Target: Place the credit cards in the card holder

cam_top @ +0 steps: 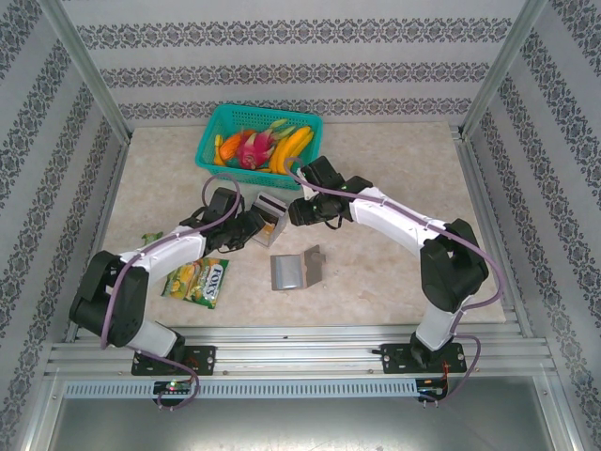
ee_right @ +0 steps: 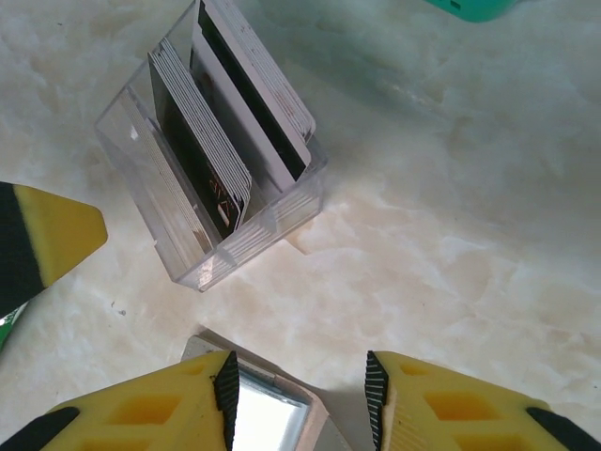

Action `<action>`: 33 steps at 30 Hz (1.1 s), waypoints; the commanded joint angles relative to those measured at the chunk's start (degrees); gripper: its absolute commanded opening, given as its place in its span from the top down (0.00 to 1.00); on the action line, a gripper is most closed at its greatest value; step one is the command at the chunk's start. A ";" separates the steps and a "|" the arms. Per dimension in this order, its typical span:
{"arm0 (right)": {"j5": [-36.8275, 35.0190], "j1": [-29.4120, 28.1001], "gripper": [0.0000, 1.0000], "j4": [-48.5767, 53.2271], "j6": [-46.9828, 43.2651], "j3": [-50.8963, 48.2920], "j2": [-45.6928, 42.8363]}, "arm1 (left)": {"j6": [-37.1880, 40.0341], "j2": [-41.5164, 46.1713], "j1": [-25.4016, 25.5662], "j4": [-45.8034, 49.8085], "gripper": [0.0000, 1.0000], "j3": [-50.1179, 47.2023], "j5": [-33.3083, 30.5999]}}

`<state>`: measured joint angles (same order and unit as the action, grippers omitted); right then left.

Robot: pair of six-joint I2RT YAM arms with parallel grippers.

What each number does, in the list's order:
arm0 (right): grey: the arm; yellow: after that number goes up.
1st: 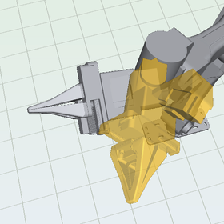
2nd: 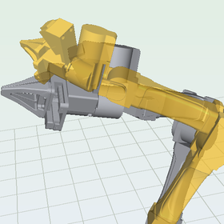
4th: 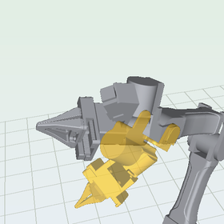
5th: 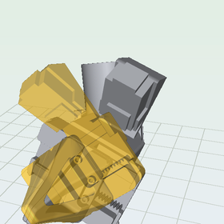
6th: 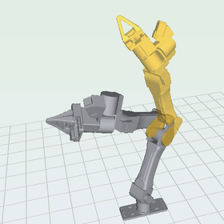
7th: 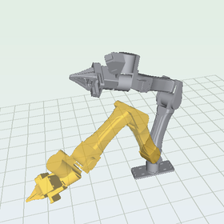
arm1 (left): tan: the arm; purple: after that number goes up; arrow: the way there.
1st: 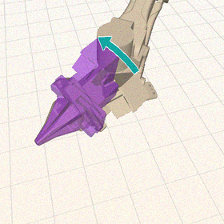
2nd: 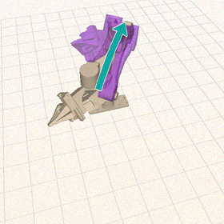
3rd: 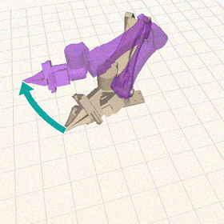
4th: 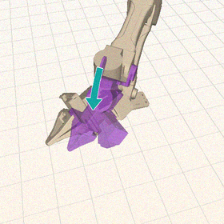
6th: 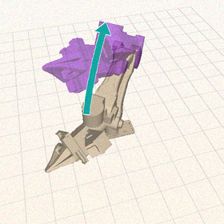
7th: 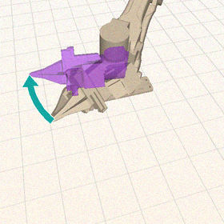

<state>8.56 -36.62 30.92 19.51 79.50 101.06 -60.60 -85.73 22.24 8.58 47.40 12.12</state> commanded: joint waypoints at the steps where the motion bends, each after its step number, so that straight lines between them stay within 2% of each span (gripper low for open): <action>1: -1.06 -0.20 0.57 0.99 0.10 1.85 0.31 | -1.34 -2.91 -1.05 2.76 0.49 2.59 -2.41; 10: -1.40 0.10 0.56 1.49 0.91 1.32 0.02 | -0.92 -9.42 -1.37 5.02 0.57 7.52 -1.62; 12: -1.86 0.15 0.55 1.43 0.83 1.11 -0.23 | -0.81 -9.95 -1.41 5.26 0.61 7.40 -1.52; 18: -2.34 0.62 0.55 1.35 1.15 0.54 -0.67 | -0.29 -10.84 -1.41 5.21 0.63 5.91 -1.05; 26: -2.49 0.92 0.55 -1.91 0.25 -1.46 -1.11 | 5.78 -12.79 -1.02 8.34 0.76 7.52 0.70; 29: -2.58 1.13 0.54 -1.87 -0.46 -1.73 -1.13 | 8.44 -13.03 -0.62 9.84 0.77 7.86 1.24; 31: -2.58 1.36 0.52 -1.02 -1.02 -1.38 -0.70 | 9.58 -13.45 -0.36 10.61 0.77 8.29 1.85; 33: -2.43 1.23 0.41 0.10 -2.15 -0.52 0.31 | 9.62 -13.73 -0.09 10.60 0.77 8.43 2.40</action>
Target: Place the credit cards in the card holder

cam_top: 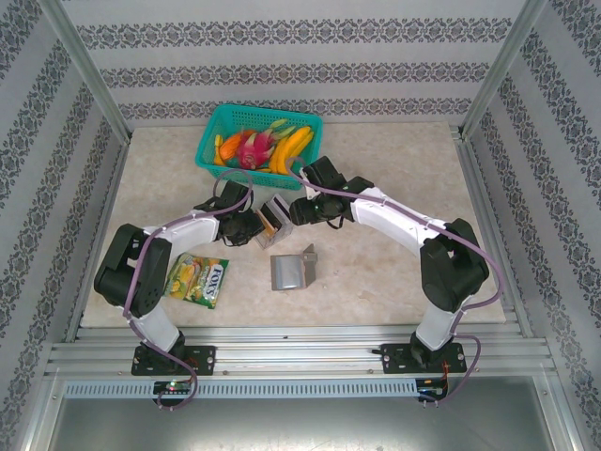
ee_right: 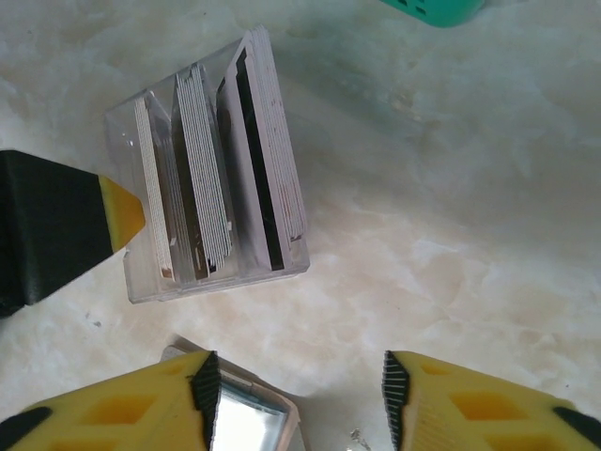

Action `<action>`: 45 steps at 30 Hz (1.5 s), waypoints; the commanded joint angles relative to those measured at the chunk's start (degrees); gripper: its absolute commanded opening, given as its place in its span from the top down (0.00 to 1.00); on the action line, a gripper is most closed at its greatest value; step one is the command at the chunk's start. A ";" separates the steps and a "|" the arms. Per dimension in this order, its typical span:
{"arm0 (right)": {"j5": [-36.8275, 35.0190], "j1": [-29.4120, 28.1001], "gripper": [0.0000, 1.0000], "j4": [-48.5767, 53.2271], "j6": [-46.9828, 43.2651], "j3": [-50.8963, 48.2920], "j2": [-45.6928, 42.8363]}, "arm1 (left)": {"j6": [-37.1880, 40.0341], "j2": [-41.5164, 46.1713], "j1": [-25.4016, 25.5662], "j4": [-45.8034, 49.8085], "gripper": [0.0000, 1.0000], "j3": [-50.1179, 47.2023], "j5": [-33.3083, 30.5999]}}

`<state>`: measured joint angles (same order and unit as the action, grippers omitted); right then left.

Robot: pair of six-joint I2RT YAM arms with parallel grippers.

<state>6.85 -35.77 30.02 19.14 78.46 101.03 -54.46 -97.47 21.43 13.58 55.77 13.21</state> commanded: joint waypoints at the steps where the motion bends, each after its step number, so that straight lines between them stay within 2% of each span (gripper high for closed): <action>1: -0.82 0.20 0.38 1.85 -2.44 1.20 1.13 | 3.32 -2.02 0.88 5.17 0.77 0.05 1.65; 8: -4.13 -1.13 0.36 6.16 -4.62 8.48 7.39 | 2.34 -2.73 1.73 4.81 0.77 0.78 1.41; 18: -5.08 -1.89 0.34 11.23 -5.48 18.45 15.90 | 1.99 -2.72 1.79 4.17 0.77 0.51 1.59; 32: -7.14 -2.16 0.31 14.00 -6.27 23.69 21.27 | 1.54 -2.81 1.77 3.36 0.77 0.08 1.83; 45: -15.84 -3.11 0.30 15.56 -7.69 24.74 20.66 | 1.29 -2.92 1.89 3.22 0.77 -0.26 1.67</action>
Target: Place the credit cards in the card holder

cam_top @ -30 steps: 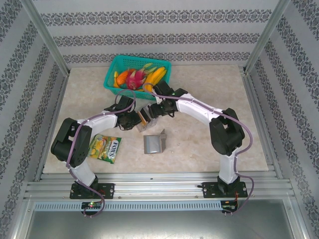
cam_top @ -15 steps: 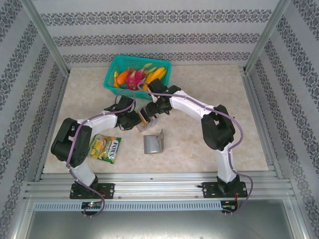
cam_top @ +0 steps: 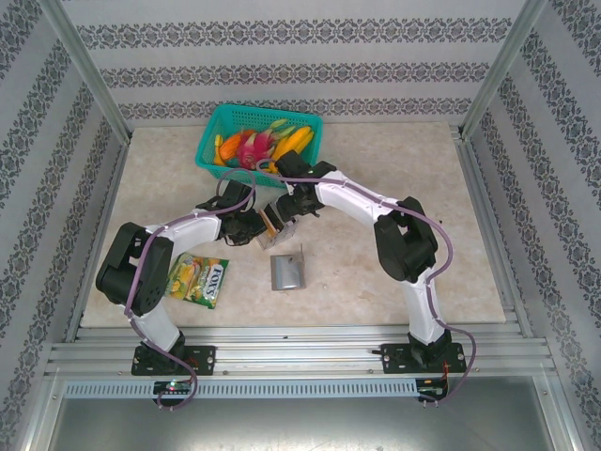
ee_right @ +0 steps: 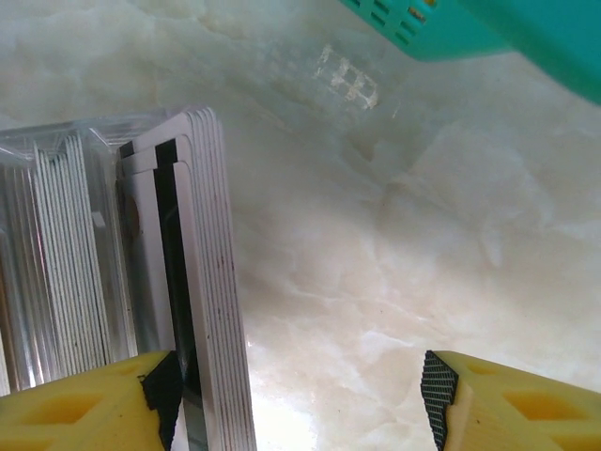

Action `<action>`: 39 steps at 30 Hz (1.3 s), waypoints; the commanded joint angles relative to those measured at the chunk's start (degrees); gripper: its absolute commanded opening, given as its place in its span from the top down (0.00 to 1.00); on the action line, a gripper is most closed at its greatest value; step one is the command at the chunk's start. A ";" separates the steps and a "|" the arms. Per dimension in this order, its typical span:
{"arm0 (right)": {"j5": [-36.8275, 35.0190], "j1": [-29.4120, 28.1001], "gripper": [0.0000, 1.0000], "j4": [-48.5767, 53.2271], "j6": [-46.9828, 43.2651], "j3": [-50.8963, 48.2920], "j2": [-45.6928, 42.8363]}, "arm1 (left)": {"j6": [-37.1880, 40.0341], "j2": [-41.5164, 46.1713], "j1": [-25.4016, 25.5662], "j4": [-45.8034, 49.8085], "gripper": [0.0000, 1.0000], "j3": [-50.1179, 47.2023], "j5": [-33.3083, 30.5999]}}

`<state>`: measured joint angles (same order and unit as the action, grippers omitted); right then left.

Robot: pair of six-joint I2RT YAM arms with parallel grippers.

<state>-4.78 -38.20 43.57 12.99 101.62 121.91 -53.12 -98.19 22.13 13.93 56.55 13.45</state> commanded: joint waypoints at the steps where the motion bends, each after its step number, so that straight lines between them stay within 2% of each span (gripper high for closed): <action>1: -4.31 -0.74 0.30 1.95 -1.71 1.61 -0.41 | -0.13 -2.16 1.16 2.86 0.77 -1.18 1.40; 17: -7.74 -1.33 0.33 3.13 -1.87 3.19 -0.45 | -0.13 -2.09 1.16 2.86 0.77 -1.45 1.42; 24: -5.85 -1.49 0.38 3.37 -2.27 3.71 0.09 | -0.13 -2.22 1.18 2.62 0.77 -1.46 1.65; 32: 0.27 -1.52 0.35 2.51 0.16 5.07 0.49 | -0.04 -2.44 1.16 2.54 0.77 -1.54 1.83; 39: -0.90 -1.13 0.35 3.55 0.65 6.74 3.40 | -0.05 -2.44 1.16 2.33 0.77 -1.50 1.85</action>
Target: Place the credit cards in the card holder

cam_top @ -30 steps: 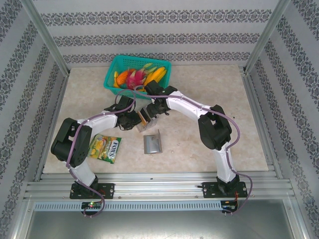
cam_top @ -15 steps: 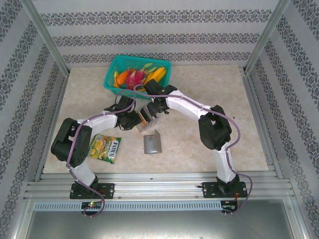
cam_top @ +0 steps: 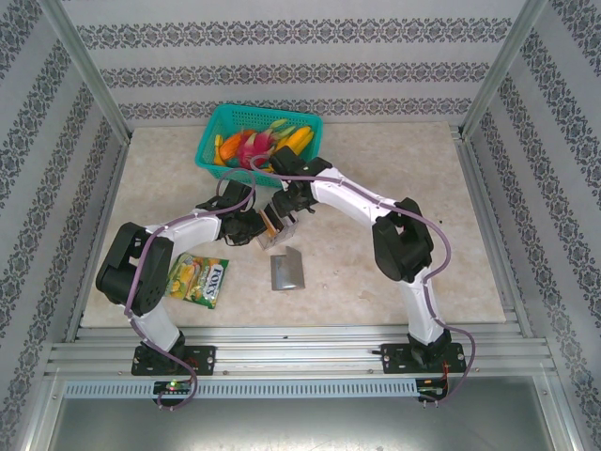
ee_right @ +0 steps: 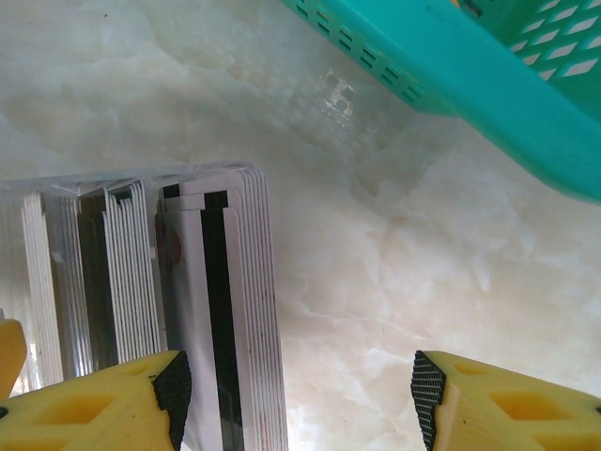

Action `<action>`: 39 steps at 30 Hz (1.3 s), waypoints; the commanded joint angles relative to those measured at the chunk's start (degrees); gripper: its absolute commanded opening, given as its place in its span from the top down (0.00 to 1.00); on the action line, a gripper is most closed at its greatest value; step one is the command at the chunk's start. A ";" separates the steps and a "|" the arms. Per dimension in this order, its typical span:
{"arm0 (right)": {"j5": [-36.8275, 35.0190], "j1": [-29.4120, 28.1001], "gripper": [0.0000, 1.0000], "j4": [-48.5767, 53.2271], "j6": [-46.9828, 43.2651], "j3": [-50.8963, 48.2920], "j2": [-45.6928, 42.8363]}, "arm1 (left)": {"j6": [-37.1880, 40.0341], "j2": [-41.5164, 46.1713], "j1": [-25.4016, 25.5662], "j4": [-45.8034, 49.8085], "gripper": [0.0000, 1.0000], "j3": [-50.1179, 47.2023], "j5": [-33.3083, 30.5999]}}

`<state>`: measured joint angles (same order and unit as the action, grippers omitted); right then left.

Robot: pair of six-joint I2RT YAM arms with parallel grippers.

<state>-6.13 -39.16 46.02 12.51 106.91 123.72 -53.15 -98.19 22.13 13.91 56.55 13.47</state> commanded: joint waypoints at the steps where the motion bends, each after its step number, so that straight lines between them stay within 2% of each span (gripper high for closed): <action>1: 0.54 -0.15 0.35 1.01 1.12 1.44 1.82 | -0.11 -2.49 1.20 2.34 0.77 -1.49 1.87; 6: 0.44 -0.04 0.35 0.92 1.07 1.31 2.98 | -0.29 -2.69 1.25 2.02 0.77 -1.53 2.14; 16: -7.08 -0.19 0.37 2.52 -0.38 1.77 1.45 | -0.42 -2.57 1.23 2.00 0.78 -2.01 1.97; 39: -7.84 -1.21 0.46 3.97 -1.25 3.75 1.55 | -0.55 -3.18 1.20 1.67 0.78 -2.49 1.89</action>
<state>-11.79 -40.01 48.16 11.84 109.06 126.04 -53.17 -98.54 22.17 12.34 56.27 14.59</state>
